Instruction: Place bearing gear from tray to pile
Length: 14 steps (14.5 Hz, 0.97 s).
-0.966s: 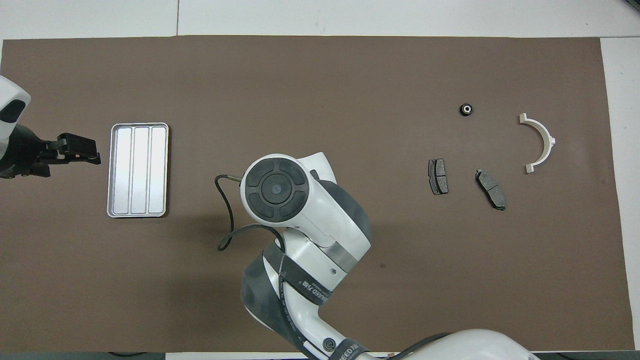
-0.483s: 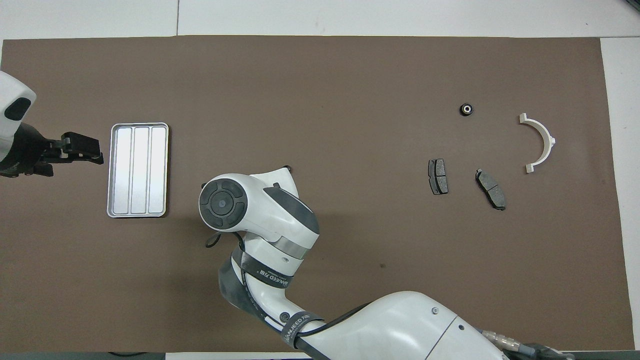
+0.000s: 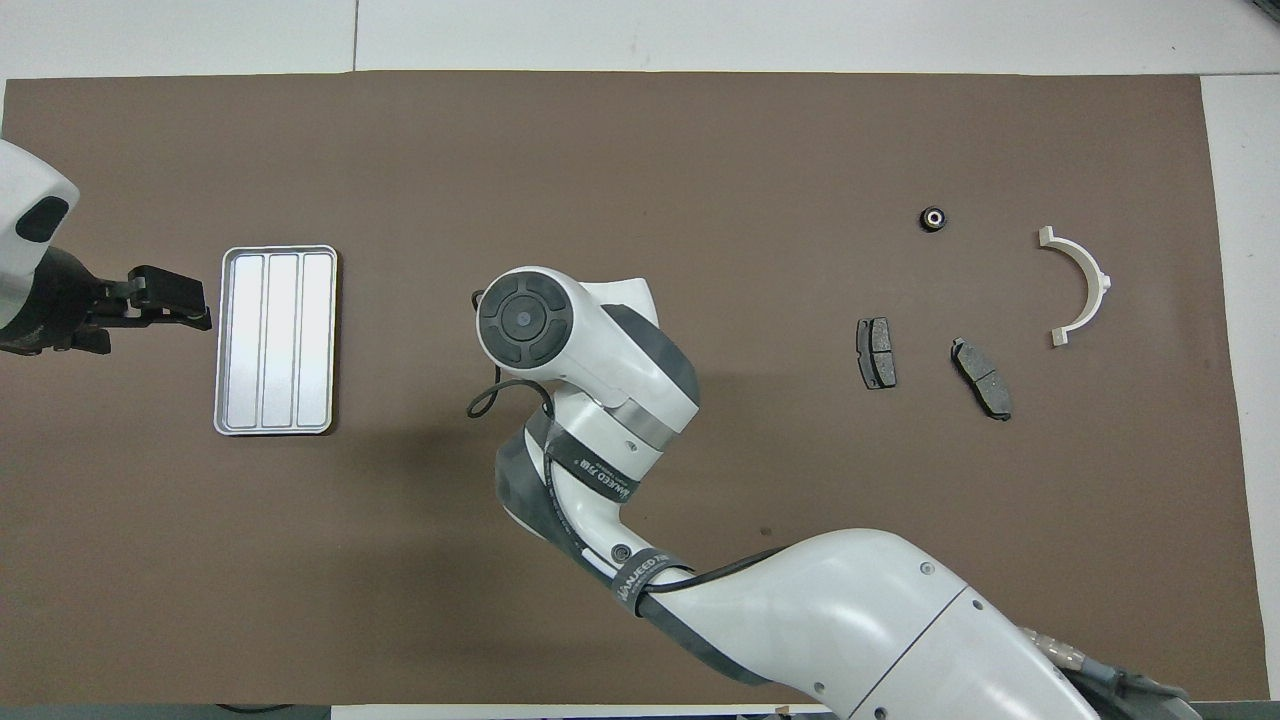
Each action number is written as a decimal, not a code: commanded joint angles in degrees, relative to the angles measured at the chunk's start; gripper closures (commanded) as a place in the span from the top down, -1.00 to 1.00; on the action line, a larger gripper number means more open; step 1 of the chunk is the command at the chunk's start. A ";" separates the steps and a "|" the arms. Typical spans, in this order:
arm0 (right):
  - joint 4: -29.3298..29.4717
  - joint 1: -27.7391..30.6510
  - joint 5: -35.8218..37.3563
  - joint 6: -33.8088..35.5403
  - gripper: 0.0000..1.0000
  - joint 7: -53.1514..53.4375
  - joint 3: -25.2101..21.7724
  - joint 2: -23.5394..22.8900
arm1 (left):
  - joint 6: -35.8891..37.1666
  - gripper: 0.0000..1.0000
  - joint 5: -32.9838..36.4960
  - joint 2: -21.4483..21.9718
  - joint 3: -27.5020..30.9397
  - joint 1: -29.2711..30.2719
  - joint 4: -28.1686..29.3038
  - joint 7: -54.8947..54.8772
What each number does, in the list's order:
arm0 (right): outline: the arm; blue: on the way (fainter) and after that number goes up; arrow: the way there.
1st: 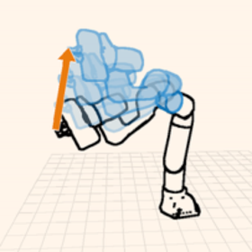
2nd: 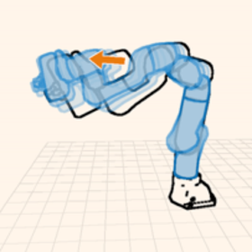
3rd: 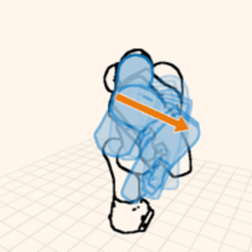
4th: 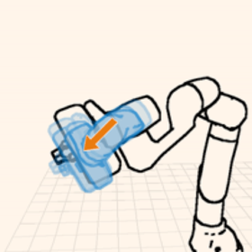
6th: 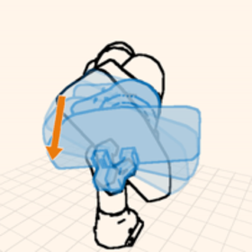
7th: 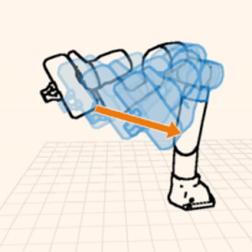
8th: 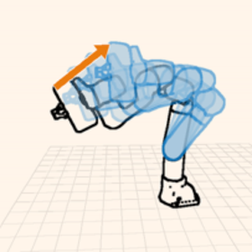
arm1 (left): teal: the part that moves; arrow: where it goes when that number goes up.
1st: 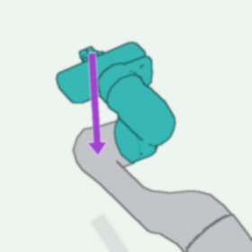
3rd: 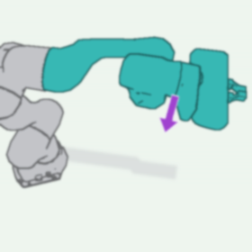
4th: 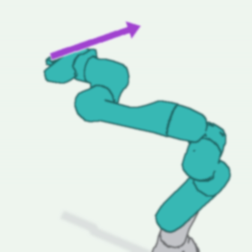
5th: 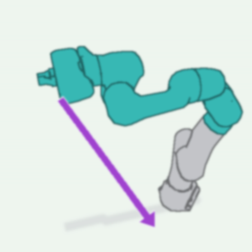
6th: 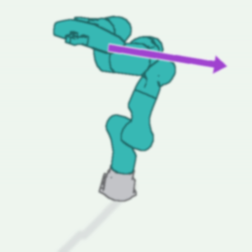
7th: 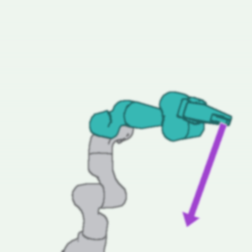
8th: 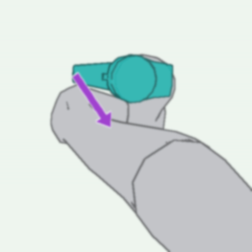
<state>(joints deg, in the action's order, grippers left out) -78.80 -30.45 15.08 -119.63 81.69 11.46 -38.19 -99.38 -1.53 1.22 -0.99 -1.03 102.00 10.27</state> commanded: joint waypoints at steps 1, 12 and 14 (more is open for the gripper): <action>0.75 2.23 0.21 -2.45 1.00 2.69 0.84 -2.32 | 0.42 1.00 -0.32 -0.43 -0.06 0.15 -1.01 -0.33; 13.41 -1.54 1.44 4.32 1.00 2.69 0.84 -11.29 | 0.24 1.00 -0.23 -0.43 -0.06 0.33 -1.28 -0.33; 13.59 -2.69 1.44 3.09 1.00 2.69 0.75 -12.61 | 1.11 1.00 -0.23 -0.34 0.03 0.42 -1.28 -0.42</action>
<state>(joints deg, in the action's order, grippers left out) -67.77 -32.36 15.11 -115.79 82.88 11.69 -47.90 -99.39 -1.53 1.22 -0.94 -1.02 101.72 10.27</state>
